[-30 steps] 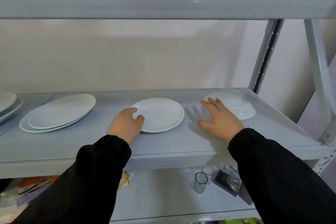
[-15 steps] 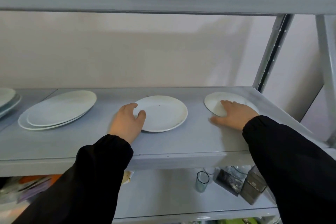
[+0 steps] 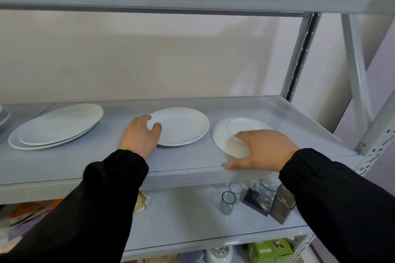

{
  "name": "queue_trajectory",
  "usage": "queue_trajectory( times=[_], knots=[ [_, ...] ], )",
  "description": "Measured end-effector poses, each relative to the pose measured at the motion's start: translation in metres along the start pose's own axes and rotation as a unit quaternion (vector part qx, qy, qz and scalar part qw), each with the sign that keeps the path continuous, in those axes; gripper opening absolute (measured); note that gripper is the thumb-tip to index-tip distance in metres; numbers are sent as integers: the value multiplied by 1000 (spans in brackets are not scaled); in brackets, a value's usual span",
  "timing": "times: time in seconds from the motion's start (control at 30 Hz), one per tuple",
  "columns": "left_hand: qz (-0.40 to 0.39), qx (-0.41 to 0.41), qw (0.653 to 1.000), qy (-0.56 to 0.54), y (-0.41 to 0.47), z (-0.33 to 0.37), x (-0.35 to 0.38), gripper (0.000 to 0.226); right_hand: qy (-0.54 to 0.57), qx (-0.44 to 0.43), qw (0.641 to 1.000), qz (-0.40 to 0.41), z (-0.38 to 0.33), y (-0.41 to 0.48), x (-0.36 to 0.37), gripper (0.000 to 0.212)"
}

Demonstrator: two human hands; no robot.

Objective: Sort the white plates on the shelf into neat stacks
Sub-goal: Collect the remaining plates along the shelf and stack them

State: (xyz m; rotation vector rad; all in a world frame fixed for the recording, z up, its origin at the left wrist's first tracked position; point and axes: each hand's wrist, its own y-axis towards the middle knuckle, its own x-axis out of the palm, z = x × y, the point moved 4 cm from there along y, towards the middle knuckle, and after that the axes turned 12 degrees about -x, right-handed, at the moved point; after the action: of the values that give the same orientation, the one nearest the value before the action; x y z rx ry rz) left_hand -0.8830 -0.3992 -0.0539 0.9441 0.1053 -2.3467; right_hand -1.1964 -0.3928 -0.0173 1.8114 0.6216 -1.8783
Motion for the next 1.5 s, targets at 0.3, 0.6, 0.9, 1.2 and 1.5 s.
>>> queue_trajectory(
  times=[0.3, 0.6, 0.9, 1.2, 1.5],
  knots=[
    [-18, -21, 1000, -13, -3, 1, -3, 51, -81, -34, 996, 0, -1, -13, 3, 78],
    [-25, -26, 999, -24, -4, 1, -5, 51, -86, -31, 996, -9, -4, -6, 2, 76],
    [-25, -15, 999, -30, -4, 0, -7, 49, -5, -14, 999, -49, 23, -2, 4, 123],
    [-7, -3, 1000, -23, -3, -2, -4, 49, -66, -63, 995, 29, 29, -12, 12, 86],
    [-8, -5, 1000, -25, -3, 0, -6, 48, -37, -59, 998, -9, 38, -3, 6, 85]
  ],
)
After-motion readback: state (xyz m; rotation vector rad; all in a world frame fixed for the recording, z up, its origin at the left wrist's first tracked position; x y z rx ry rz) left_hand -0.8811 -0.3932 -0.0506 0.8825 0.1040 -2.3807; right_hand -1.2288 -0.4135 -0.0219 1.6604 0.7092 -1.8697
